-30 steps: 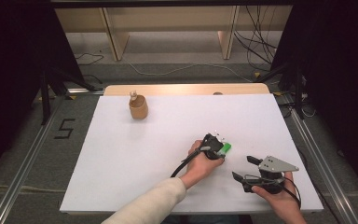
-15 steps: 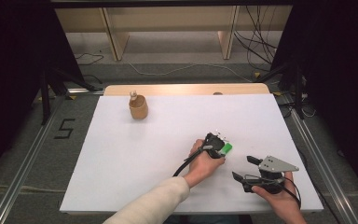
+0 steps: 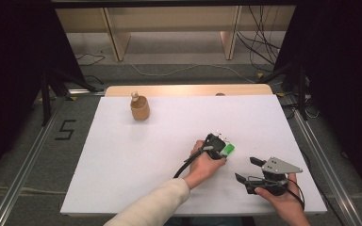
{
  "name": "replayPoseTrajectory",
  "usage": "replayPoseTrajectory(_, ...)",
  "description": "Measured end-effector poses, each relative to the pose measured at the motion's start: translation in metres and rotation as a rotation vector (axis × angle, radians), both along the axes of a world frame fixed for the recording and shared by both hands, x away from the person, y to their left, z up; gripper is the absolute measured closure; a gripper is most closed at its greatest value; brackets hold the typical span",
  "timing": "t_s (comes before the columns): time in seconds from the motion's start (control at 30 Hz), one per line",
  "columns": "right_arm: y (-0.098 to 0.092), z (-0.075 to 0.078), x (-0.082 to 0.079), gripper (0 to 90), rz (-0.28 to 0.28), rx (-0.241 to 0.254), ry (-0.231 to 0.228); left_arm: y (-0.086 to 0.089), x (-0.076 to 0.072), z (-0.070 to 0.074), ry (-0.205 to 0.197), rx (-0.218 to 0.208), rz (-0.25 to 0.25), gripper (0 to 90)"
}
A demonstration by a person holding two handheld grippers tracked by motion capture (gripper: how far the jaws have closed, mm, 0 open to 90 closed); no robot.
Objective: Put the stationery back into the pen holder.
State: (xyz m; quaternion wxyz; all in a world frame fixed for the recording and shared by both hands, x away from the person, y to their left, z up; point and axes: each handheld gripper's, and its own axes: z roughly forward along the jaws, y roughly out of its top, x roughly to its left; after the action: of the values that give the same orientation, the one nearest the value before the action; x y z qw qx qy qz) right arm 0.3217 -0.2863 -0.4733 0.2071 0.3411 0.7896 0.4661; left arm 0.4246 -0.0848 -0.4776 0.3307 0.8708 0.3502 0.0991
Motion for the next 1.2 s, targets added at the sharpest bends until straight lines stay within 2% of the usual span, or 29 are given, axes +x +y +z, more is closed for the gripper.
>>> replayPoseTrajectory(0.07, 0.000, 0.000, 0.000, 17.4, 0.000, 0.000, 0.000, 0.004, 0.000, 0.001, -0.012, -0.010, -0.002, 66.8)
replayPoseTrajectory(0.3, 0.001, 0.000, 0.000, 17.4, 0.000, 0.000, -0.002, 0.021, -0.001, 0.010, -0.049, -0.084, 0.023, 66.8)
replayPoseTrajectory(0.53, 0.001, 0.000, 0.000, 17.4, 0.003, 0.005, -0.002, 0.043, 0.000, 0.018, -0.076, -0.118, 0.049, 66.8)
replayPoseTrajectory(0.77, 0.001, 0.000, 0.000, 17.4, 0.004, 0.005, -0.003, 0.066, 0.002, 0.024, -0.100, -0.142, 0.088, 66.7)
replayPoseTrajectory(1.2, 0.002, -0.001, 0.000, 17.4, 0.002, 0.006, -0.001, 0.106, 0.008, 0.033, -0.136, -0.158, 0.149, 66.8)
